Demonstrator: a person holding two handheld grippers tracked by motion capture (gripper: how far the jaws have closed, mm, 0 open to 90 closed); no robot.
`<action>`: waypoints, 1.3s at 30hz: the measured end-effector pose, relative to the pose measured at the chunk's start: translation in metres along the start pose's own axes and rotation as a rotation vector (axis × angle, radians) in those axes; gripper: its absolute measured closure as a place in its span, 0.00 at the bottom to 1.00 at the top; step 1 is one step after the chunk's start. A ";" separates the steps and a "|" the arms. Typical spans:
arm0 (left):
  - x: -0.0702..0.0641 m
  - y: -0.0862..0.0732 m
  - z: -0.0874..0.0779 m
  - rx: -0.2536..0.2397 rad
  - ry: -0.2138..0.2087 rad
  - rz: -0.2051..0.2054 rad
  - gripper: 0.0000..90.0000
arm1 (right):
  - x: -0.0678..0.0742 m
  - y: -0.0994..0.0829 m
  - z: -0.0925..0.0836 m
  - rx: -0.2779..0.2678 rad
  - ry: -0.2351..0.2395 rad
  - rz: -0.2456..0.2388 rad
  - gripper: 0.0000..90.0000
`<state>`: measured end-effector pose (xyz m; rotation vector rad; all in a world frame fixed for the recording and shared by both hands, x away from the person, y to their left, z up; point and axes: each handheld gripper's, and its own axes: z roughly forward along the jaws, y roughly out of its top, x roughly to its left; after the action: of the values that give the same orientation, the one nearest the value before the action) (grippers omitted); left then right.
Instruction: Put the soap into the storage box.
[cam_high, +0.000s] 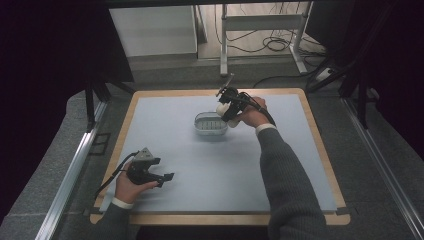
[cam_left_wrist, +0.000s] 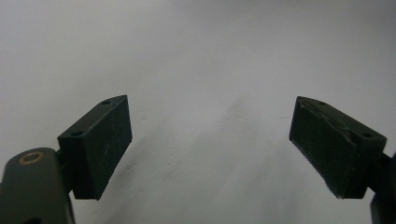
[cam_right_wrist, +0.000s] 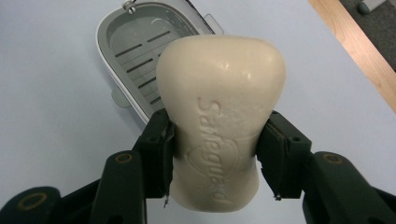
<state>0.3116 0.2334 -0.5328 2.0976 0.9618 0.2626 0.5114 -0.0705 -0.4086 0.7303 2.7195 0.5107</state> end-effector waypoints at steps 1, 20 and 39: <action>0.000 0.000 0.000 0.000 0.000 0.001 0.15 | 0.001 0.003 0.002 -0.002 0.001 -0.011 0.55; 0.000 0.000 -0.001 0.002 -0.001 0.000 0.15 | 0.002 0.021 0.021 0.000 -0.001 -0.064 0.55; 0.000 0.000 0.000 0.003 -0.002 0.000 0.15 | 0.014 0.032 0.048 0.037 0.003 -0.163 0.55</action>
<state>0.3116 0.2331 -0.5330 2.1000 0.9619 0.2596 0.5307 -0.0249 -0.4416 0.5112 2.7675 0.4256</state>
